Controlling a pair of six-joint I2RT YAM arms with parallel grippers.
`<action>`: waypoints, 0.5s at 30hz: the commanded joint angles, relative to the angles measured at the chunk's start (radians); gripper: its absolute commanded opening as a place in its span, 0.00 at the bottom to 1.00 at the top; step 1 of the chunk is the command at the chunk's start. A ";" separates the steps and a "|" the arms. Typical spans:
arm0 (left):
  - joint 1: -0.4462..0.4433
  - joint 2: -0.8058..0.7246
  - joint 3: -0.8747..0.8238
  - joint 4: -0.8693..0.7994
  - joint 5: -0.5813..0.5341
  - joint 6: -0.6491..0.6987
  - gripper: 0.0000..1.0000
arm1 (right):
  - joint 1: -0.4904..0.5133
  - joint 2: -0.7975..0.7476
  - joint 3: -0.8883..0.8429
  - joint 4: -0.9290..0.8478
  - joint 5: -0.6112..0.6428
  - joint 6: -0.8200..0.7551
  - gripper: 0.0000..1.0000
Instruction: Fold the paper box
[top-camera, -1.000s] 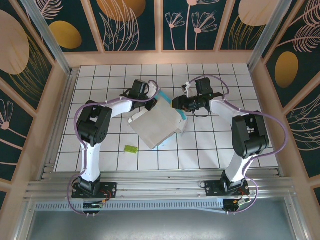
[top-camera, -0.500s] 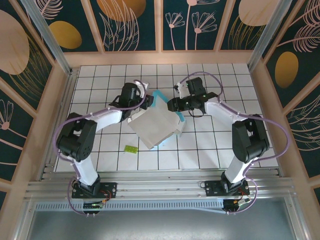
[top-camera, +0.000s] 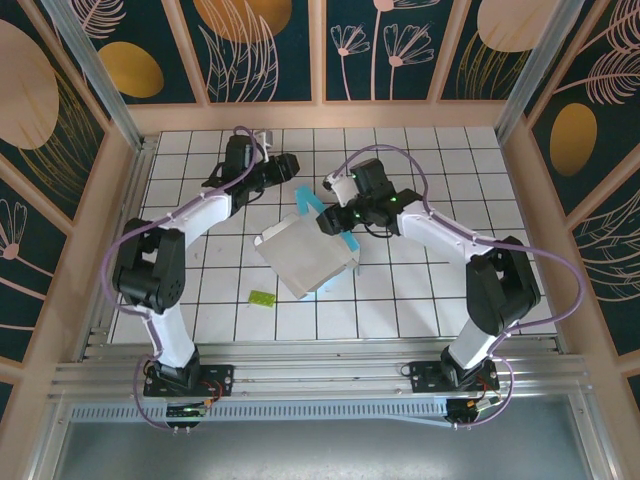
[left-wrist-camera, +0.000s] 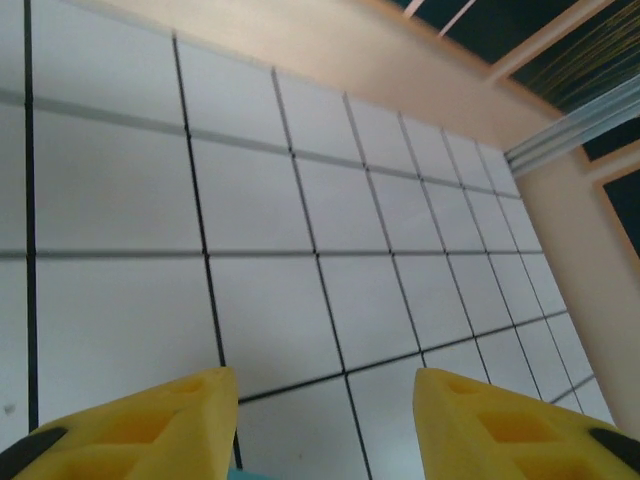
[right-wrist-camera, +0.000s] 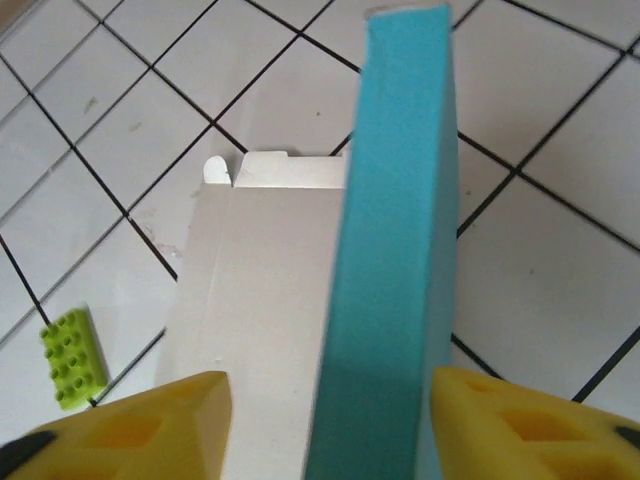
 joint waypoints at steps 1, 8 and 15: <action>0.007 0.066 0.049 -0.079 0.174 -0.039 0.50 | 0.017 0.027 0.055 -0.041 0.083 -0.057 0.60; 0.007 0.122 0.071 -0.049 0.278 -0.044 0.39 | 0.037 0.114 0.136 -0.132 0.146 -0.106 0.55; 0.008 0.098 0.031 -0.063 0.235 -0.008 0.40 | 0.042 0.106 0.215 -0.154 0.167 -0.070 0.65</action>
